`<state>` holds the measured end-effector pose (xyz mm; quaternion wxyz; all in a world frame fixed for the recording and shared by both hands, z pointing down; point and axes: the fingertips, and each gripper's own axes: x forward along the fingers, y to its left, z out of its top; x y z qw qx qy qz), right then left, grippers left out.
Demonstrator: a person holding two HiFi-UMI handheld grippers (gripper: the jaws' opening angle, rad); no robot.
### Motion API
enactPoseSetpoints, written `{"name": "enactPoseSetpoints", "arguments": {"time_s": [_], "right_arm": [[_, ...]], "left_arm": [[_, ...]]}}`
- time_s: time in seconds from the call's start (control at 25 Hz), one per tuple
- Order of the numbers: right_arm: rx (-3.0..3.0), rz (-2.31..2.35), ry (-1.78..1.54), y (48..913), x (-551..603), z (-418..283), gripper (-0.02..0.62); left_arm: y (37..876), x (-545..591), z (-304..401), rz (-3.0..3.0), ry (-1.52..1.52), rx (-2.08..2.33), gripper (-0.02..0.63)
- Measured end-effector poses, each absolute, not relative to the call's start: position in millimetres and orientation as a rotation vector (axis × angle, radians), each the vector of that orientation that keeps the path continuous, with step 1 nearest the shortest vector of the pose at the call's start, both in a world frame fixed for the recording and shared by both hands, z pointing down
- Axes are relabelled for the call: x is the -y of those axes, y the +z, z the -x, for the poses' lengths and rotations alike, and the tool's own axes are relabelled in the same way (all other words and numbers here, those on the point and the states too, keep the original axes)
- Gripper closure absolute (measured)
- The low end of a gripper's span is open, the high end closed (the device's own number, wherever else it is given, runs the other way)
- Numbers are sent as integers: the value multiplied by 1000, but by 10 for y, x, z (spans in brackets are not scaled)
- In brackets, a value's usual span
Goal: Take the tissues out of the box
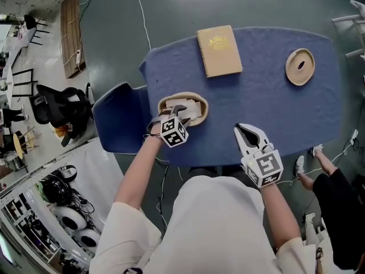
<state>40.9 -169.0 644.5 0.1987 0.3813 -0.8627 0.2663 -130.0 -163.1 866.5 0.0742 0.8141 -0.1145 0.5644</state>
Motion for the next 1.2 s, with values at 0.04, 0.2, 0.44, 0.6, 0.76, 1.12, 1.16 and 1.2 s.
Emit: {"name": "enactPoseSetpoints", "arguments": {"time_s": [0.04,0.2,0.44,0.6,0.76,1.12,1.16,1.2], "right_arm": [[2404,-1074,751,6460,1689,-430,561],[2386,-1096,770,6495,1676,-456,561],[2387,-1092,772,6494,1631,-396,561],[2392,-1092,766,6462,1641,-437,561],[2404,-1096,747,6378,1625,-490,561],[2433,-1096,703,6226,1577,-486,562],[2439,-1095,694,6193,1575,-491,561],[2445,-1095,685,6156,1576,-498,561]], "left_arm": [[8693,1630,1301,-2441,1712,332,415],[8816,1608,1299,-2416,1762,288,483],[8933,1592,1352,-2341,1851,291,583],[8788,1599,1318,-2332,1739,375,591],[8528,1617,1317,-2347,1604,520,592],[7911,1642,1476,-2343,1276,866,592],[7820,1643,1495,-2338,1229,903,592],[7723,1645,1513,-2333,1182,939,592]]}}
